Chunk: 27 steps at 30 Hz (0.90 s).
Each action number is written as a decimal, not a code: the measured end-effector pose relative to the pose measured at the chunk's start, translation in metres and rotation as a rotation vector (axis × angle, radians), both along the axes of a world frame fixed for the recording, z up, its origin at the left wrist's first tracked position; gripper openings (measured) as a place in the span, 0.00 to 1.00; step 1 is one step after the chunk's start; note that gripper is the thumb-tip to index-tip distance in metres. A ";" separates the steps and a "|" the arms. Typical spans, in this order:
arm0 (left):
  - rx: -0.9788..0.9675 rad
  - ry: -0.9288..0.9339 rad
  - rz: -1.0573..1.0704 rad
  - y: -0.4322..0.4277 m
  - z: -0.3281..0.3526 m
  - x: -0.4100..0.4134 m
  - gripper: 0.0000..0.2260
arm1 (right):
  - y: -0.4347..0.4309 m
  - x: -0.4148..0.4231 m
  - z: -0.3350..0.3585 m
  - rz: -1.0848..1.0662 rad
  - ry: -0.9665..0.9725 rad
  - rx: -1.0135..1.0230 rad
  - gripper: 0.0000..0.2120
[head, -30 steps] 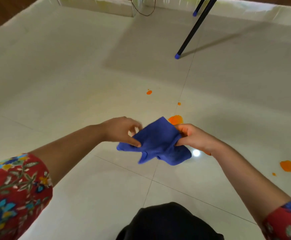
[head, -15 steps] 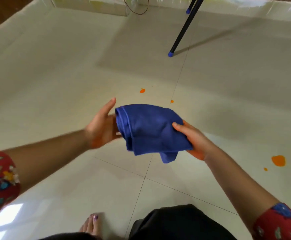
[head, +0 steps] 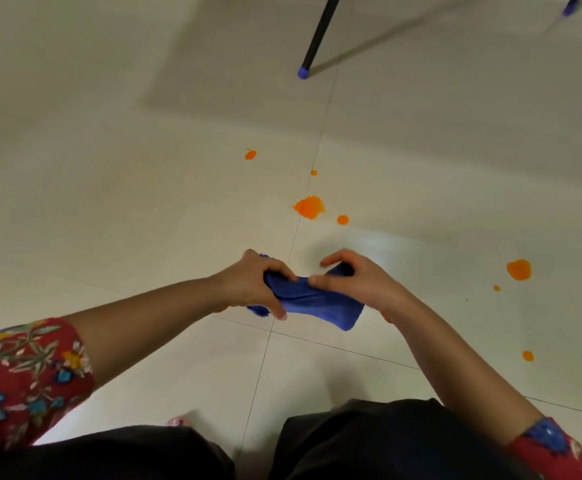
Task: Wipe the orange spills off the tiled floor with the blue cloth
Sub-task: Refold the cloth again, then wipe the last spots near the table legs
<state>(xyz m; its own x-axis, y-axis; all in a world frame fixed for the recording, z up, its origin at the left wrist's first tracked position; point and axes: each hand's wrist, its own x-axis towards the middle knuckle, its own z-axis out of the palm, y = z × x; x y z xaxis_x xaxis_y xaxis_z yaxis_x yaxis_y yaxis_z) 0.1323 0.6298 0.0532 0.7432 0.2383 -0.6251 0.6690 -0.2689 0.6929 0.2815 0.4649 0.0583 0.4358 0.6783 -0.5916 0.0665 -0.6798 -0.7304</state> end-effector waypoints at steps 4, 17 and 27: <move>0.251 -0.050 -0.213 0.014 -0.007 0.012 0.07 | -0.008 -0.009 -0.003 0.452 -0.355 -0.233 0.23; 0.737 -0.684 -0.218 0.024 -0.004 0.131 0.14 | -0.043 0.075 0.007 0.118 -1.031 0.126 0.23; 0.879 -0.295 -0.311 0.068 -0.081 0.088 0.22 | -0.027 0.055 -0.077 0.115 -0.767 0.033 0.15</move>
